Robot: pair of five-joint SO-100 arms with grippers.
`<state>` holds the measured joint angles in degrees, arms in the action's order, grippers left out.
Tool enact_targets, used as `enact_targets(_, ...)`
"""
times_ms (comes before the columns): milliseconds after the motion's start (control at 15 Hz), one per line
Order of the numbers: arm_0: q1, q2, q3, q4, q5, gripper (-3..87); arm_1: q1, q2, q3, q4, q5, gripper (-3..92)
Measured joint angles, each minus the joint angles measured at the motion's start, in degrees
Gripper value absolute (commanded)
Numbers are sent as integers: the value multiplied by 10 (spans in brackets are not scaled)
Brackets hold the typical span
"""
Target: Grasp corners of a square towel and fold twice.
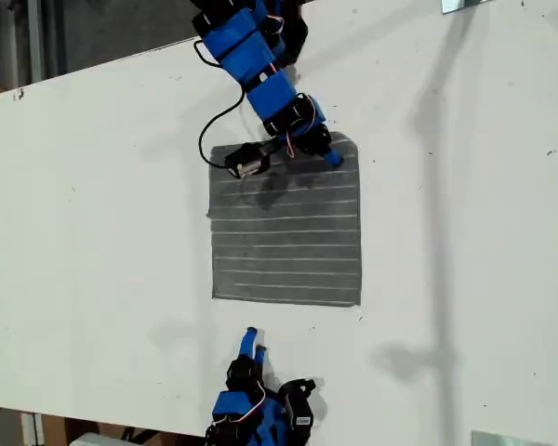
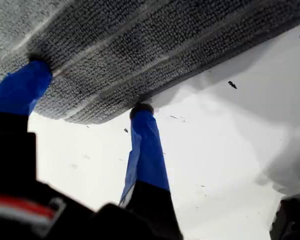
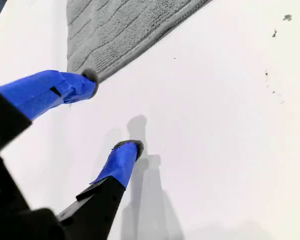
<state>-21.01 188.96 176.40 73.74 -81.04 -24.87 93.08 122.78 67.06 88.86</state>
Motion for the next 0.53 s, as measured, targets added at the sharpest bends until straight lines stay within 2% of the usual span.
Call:
enact_targets(267, 0, 5, 0, 0, 0, 230, -42, 62, 38, 3, 33, 341)
enact_targets(400, 0, 5, 0, 0, 0, 227, -61, 72, 53, -37, 34, 329)
enact_targets(533, 0, 5, 0, 0, 0, 228, -75, 48, 64, -118, 40, 328)
